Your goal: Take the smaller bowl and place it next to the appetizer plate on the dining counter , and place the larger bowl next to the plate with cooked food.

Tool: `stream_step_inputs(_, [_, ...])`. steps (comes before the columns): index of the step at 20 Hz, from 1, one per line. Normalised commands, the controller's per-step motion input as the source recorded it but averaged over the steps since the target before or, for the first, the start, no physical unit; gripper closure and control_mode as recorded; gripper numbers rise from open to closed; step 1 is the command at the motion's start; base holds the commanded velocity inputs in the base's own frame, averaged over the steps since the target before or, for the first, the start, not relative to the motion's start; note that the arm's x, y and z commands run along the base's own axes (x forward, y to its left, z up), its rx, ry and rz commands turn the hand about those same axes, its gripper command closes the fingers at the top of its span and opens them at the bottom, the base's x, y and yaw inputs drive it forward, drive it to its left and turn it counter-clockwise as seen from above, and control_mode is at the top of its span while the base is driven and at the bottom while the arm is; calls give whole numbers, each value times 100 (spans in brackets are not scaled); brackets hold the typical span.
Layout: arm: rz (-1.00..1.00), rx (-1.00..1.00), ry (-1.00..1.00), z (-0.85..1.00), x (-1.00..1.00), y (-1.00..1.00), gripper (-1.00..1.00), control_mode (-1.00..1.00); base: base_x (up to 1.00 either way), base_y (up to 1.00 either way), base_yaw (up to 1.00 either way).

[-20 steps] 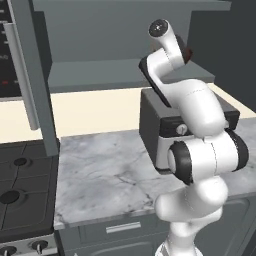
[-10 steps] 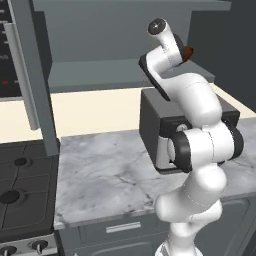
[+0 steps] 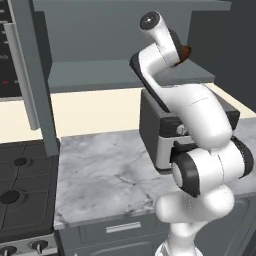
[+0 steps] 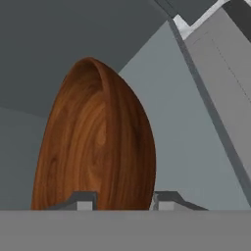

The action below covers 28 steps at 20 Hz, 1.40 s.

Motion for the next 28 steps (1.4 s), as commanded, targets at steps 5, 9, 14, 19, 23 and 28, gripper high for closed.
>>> stream_step_inputs(5, [13,0,-9,20,-100,33,100,-100,0,0,0])
stream_step_inputs(9, [17,0,5,39,-100,44,100,-100,0,0,0])
stream_step_inputs(14, [17,0,2,7,-100,10,100,-100,0,0,0])
stream_step_inputs(19, [17,11,0,-17,-100,6,100,-100,0,0,0])
stream_step_inputs(23, [25,5,-2,0,-100,-5,100,-100,0,0,0])
stream_step_inputs(28, [19,-3,0,-17,-100,1,100,-100,0,0,0])
